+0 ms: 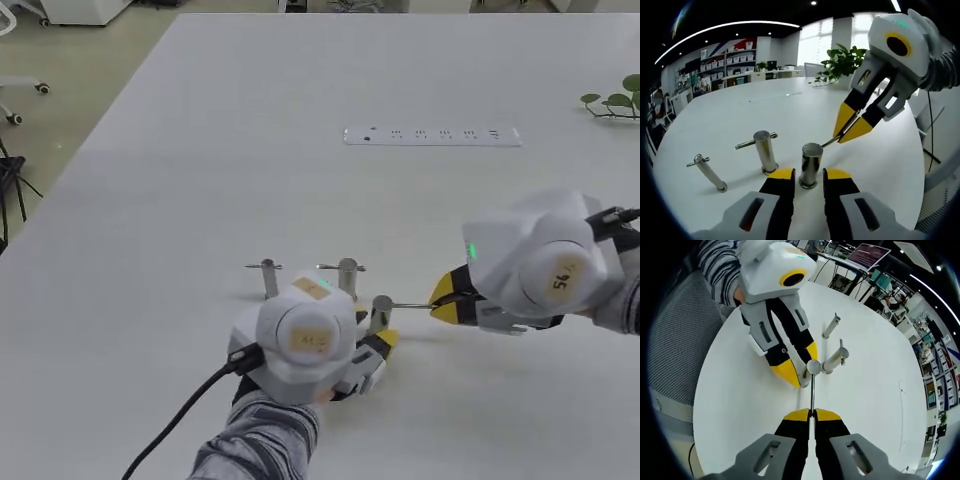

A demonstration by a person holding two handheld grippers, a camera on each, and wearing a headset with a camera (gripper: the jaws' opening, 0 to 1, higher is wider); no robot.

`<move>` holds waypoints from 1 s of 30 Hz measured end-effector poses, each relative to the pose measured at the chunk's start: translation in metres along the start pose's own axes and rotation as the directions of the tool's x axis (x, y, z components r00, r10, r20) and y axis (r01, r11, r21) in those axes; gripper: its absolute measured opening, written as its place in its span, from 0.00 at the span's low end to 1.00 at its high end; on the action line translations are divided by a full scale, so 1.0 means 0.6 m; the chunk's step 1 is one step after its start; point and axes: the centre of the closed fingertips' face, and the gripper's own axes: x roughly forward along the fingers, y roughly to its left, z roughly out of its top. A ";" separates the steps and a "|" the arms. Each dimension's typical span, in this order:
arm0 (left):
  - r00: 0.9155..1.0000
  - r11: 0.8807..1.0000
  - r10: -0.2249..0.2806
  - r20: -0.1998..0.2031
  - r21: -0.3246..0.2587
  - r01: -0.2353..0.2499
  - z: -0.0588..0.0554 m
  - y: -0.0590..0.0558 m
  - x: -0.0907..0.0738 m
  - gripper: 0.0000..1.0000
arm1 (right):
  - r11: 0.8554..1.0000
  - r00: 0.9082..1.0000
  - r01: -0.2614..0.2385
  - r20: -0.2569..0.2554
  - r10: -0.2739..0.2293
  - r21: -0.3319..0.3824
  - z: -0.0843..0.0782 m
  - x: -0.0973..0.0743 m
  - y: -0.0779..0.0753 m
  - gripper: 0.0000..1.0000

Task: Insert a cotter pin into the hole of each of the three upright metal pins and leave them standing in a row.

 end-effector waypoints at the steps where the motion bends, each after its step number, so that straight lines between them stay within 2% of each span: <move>1: 1.000 1.000 0.000 -0.001 -0.006 0.000 -0.001 -0.001 0.001 0.18 | 1.000 1.000 -0.002 0.000 0.002 0.010 0.000 0.000 0.001 0.00; 5: 1.000 1.000 -0.006 -0.003 -0.011 0.006 -0.004 -0.007 0.005 0.15 | 0.999 1.000 -0.016 0.006 0.016 0.036 0.003 -0.001 0.007 0.00; 12: 1.000 1.000 0.004 -0.002 -0.026 -0.004 -0.003 -0.002 0.007 0.11 | 0.998 1.000 -0.024 0.006 0.024 0.056 0.005 -0.002 0.015 0.00; 14: 1.000 1.000 0.005 -0.001 -0.029 -0.005 -0.003 -0.002 0.007 0.11 | 0.996 1.000 -0.023 0.002 0.023 0.090 0.004 -0.001 0.016 0.00; 22: 1.000 1.000 0.019 0.002 -0.008 -0.019 -0.003 -0.002 0.008 0.10 | 0.989 0.999 -0.022 -0.024 0.026 0.148 0.002 0.003 0.022 0.00; 30: 0.999 0.999 0.044 0.009 -0.022 -0.044 -0.004 -0.001 0.008 0.10 | 0.986 1.000 -0.024 -0.014 0.027 0.165 0.005 0.006 0.019 0.00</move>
